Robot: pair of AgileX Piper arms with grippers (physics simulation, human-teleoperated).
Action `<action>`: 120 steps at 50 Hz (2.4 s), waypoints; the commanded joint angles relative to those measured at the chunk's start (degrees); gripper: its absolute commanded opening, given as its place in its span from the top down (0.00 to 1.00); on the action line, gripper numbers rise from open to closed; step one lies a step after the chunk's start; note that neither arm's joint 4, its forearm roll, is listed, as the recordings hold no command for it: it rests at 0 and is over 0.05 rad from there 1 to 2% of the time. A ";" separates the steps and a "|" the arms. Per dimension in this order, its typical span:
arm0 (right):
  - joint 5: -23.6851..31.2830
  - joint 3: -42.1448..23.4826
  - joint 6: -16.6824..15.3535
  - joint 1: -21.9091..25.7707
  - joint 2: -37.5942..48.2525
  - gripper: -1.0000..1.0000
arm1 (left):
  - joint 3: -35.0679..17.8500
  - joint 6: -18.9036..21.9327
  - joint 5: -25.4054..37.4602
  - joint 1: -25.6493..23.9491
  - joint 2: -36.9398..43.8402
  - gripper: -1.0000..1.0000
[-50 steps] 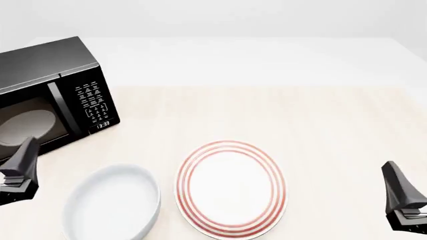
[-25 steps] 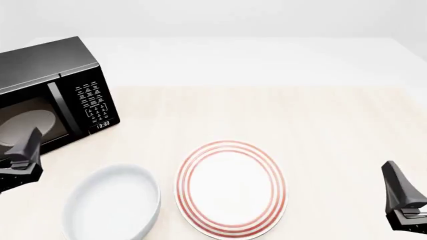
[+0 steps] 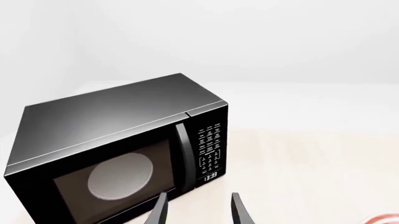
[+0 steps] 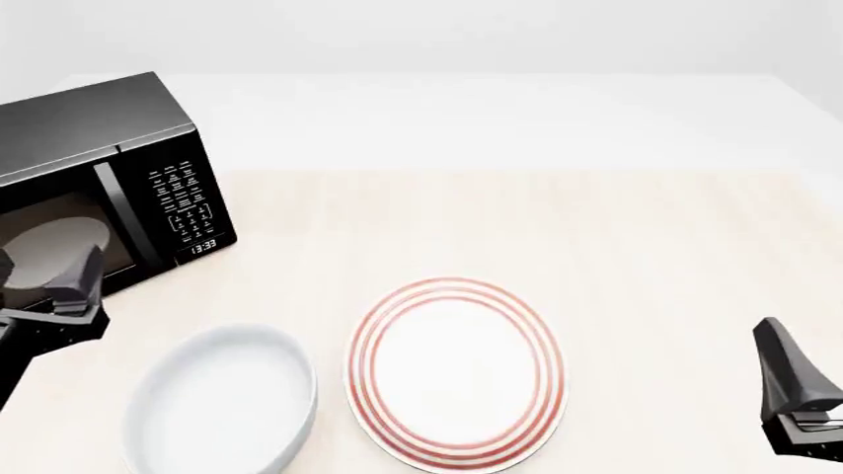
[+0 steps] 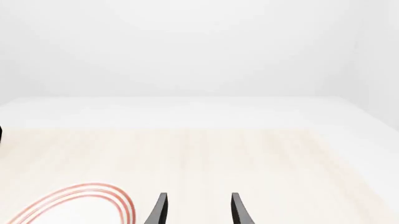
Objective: Open the microwave.
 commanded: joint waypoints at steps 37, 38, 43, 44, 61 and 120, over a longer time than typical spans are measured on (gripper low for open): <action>-0.01 0.00 0.01 0.00 0.01 0.00 | -9.50 -0.18 -10.14 -0.33 22.98 0.00; -0.01 0.00 0.00 0.00 0.01 0.00 | -9.66 -0.21 -10.16 -0.33 23.30 0.00; 0.00 0.00 0.01 0.00 0.00 0.00 | -10.39 -0.51 -11.93 -0.04 26.73 0.00; 0.00 0.00 0.01 0.00 -0.01 0.00 | -10.58 -0.45 -11.97 -0.06 27.13 0.00; 0.00 0.00 0.00 -0.01 -0.01 0.00 | -13.08 -0.55 -14.36 0.98 33.97 0.00; 0.00 0.00 0.01 0.01 -0.01 0.00 | -24.81 -3.66 -15.67 0.44 52.85 0.00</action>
